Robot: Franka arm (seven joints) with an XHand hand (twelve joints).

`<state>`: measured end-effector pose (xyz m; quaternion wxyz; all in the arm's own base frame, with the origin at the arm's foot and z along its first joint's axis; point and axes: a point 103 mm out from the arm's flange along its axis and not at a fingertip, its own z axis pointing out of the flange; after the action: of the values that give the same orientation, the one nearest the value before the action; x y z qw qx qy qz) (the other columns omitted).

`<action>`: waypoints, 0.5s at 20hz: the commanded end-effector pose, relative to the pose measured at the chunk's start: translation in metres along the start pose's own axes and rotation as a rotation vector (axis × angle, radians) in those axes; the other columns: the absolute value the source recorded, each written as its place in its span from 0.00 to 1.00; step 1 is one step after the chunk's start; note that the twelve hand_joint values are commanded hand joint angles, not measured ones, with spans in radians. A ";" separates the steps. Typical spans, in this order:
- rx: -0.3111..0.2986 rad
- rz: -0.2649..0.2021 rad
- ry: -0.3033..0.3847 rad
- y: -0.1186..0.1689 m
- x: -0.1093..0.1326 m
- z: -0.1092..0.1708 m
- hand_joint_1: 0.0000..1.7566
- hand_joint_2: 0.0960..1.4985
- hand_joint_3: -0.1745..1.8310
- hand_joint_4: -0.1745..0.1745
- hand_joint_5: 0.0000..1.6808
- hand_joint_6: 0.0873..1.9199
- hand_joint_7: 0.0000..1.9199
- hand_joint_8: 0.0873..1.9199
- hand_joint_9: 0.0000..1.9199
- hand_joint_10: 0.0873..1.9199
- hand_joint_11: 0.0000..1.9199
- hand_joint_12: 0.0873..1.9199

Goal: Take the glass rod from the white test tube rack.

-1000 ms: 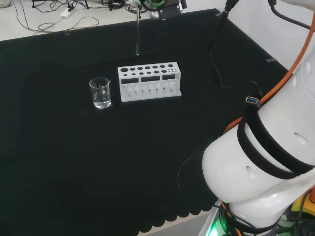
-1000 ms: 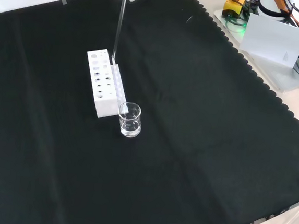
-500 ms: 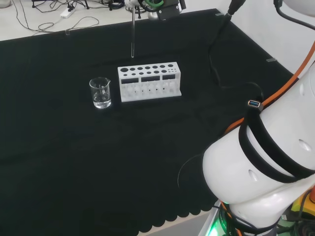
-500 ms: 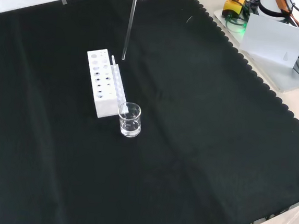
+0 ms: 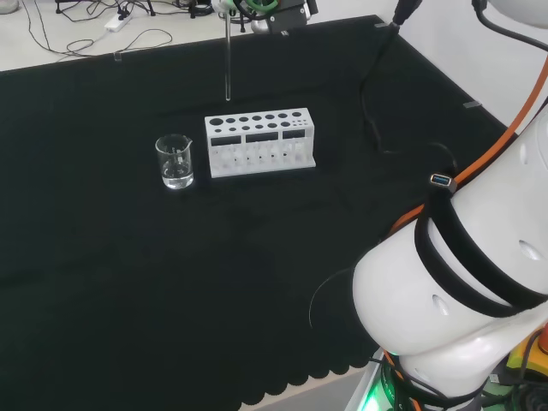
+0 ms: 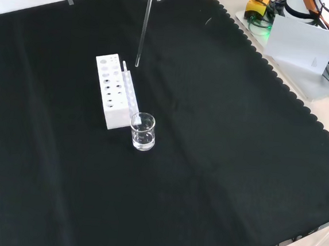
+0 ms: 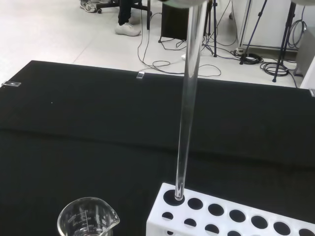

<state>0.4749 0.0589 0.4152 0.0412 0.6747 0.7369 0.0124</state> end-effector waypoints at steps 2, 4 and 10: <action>-0.001 0.002 -0.004 -0.004 0.002 -0.001 0.75 0.68 0.00 0.00 0.86 0.00 0.70 0.32 0.86 0.28 0.83 0.22; -0.004 0.000 -0.001 -0.004 0.003 -0.001 0.75 0.68 0.00 0.00 0.86 0.00 0.70 0.32 0.86 0.28 0.84 0.22; -0.001 -0.003 -0.007 -0.006 0.004 -0.002 0.75 0.68 0.00 0.00 0.86 0.00 0.70 0.32 0.86 0.28 0.84 0.22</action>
<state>0.4701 0.0608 0.4156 0.0425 0.6751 0.7364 0.0127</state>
